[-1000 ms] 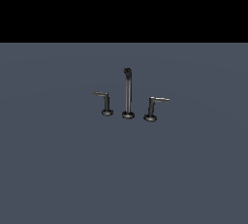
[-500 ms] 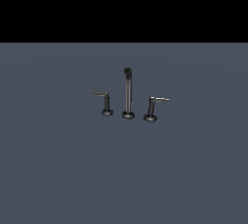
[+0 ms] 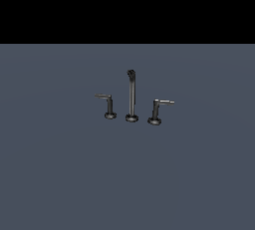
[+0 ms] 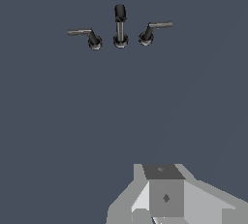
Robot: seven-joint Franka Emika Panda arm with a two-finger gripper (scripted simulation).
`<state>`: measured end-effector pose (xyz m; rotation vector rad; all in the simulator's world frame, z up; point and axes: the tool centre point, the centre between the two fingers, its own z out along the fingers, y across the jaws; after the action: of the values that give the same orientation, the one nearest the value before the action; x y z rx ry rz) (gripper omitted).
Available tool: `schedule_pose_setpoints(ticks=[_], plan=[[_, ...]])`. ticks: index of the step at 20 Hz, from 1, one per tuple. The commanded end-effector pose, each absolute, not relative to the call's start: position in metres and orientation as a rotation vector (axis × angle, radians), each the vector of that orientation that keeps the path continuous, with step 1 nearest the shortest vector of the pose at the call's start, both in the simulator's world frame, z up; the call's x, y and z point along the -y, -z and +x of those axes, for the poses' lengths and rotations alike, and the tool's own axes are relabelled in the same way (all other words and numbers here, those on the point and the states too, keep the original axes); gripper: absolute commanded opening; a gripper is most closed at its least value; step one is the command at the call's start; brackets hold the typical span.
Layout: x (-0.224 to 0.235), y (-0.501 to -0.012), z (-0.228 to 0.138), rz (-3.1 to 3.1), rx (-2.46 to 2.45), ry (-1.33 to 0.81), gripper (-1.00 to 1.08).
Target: Turn on the faucet by rotating a designated handle.
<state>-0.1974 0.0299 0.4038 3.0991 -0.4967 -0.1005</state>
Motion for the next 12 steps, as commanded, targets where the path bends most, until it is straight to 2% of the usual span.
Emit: schedule_pose_setpoints(ticks=[1, 12], plan=[[-0.032, -0.388, -0.183, 3.082, 0.602, 0.097, -1.0], [-0.026, -0.322, -0.117, 2.961, 1.055, 0.079, -1.0]])
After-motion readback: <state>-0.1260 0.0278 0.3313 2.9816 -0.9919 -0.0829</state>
